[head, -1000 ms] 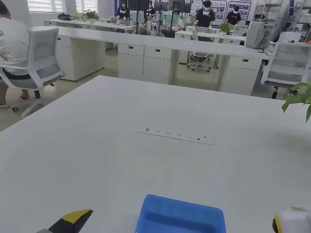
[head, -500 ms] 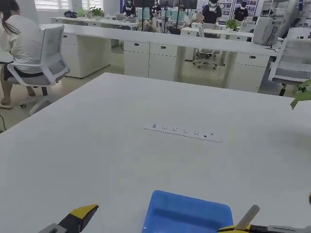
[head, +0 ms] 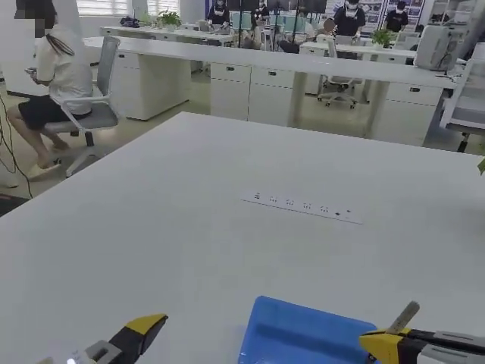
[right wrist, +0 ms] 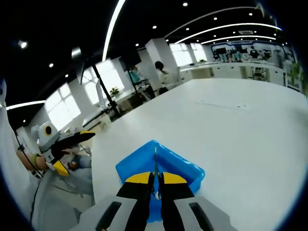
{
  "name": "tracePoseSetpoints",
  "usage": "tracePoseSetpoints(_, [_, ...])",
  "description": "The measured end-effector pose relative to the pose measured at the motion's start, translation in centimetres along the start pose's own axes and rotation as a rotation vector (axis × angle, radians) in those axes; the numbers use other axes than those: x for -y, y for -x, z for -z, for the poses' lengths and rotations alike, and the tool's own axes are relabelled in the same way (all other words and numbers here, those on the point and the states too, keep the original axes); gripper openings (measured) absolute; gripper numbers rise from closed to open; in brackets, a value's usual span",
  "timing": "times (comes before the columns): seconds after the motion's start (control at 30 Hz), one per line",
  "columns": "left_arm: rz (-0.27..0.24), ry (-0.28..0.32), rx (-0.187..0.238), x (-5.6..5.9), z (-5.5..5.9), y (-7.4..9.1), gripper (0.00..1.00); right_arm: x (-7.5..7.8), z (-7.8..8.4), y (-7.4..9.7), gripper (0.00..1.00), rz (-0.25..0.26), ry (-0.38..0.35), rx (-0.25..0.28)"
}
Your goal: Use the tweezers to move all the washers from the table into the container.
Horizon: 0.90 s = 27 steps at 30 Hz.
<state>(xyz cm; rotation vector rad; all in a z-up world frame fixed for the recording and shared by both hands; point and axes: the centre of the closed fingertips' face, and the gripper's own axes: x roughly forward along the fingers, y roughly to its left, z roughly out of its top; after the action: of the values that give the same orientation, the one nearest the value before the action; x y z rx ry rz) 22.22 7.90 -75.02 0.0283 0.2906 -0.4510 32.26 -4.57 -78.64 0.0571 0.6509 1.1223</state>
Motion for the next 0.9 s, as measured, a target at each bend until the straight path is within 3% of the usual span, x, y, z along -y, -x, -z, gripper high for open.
tracePoseSetpoints(0.1, [0.002,0.015,-0.005,0.0,0.1,0.0,0.93,0.9,0.4,-0.5,0.03,0.024,0.025,-0.022])
tracePoseSetpoints(0.4, [0.002,0.011,-0.016,0.0,0.3,0.0,0.91,1.9,1.8,-1.7,0.03,0.077,0.138,-0.083])
tracePoseSetpoints(0.9, [-0.002,0.004,-0.027,-0.1,0.5,0.1,0.89,1.8,2.6,-2.3,0.03,0.070,0.191,-0.114])
